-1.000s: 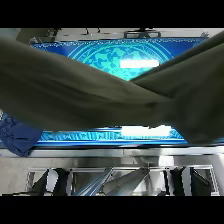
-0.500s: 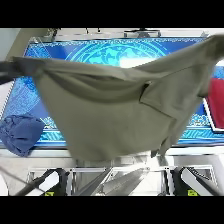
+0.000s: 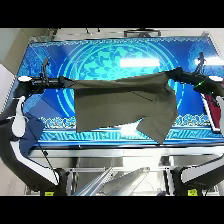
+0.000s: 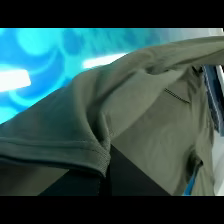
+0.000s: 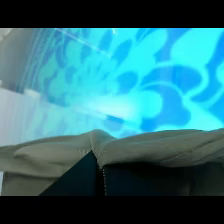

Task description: Fold the shirts.

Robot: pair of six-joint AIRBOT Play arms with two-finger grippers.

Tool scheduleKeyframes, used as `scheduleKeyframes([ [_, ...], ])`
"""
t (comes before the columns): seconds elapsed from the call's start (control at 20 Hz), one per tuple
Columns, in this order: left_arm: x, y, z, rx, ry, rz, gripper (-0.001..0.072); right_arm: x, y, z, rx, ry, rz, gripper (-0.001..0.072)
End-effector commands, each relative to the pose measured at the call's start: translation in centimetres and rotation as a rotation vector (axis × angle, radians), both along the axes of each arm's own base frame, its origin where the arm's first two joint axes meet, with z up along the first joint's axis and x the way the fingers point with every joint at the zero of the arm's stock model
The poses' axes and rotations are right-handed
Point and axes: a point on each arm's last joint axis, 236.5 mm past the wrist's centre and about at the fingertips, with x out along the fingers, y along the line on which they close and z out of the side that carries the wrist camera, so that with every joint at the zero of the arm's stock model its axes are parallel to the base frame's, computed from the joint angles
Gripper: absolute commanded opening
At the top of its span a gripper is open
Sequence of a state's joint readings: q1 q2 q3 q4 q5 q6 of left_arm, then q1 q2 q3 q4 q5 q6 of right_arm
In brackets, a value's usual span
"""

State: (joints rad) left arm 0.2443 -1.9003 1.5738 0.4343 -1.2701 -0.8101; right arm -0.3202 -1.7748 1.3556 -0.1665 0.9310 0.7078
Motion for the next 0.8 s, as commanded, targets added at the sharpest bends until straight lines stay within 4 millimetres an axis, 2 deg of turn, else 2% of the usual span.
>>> scheduleKeyframes([
  [0.0, 2.0, 0.5, -2.9, -0.003, 0.024, -0.010, 0.0014, 2.6, -1.9, -2.1, 0.017, -0.001, -0.063, 0.0036],
  [0.1, 3.1, 0.3, -2.8, 0.020, -0.013, -0.011, 0.0015, 3.1, -2.1, -1.8, 0.005, -0.019, -0.058, 0.0037],
  [0.2, 3.6, 0.1, -2.3, 0.028, -0.032, -0.019, 0.0017, 3.1, -2.5, -2.0, 0.005, -0.017, -0.065, 0.0103],
  [0.25, 3.5, 0.1, -2.2, 0.024, -0.032, -0.023, 0.0015, 3.1, -2.8, -1.9, 0.005, -0.017, -0.071, 0.0102],
  [0.35, 2.8, -0.1, -2.8, 0.032, -0.012, -0.045, -0.0003, 3.0, -3.5, -2.0, -0.004, -0.023, -0.078, 0.0099],
  [0.45, 2.1, -0.7, -3.9, 0.034, 0.017, -0.057, -0.0003, 2.9, -3.6, -2.3, -0.024, -0.021, -0.068, 0.0036],
  [0.6, 0.9, -1.4, -5.1, 0.022, 0.057, -0.079, -0.0001, 1.8, -2.8, -3.6, -0.067, 0.019, -0.009, 0.0038],
  [0.65, 0.4, -1.3, -5.1, 0.012, 0.070, -0.093, 0.0056, 1.3, -2.6, -3.9, -0.062, 0.042, 0.005, 0.0044],
  [0.7, -0.1, -1.2, -4.9, -0.001, 0.081, -0.104, 0.0286, 0.8, -2.6, -4.0, -0.056, 0.066, 0.019, 0.0063],
  [0.75, -0.4, -0.9, -4.6, -0.013, 0.103, -0.110, 0.0330, 0.2, -2.6, -4.0, -0.054, 0.081, 0.035, 0.0084],
])
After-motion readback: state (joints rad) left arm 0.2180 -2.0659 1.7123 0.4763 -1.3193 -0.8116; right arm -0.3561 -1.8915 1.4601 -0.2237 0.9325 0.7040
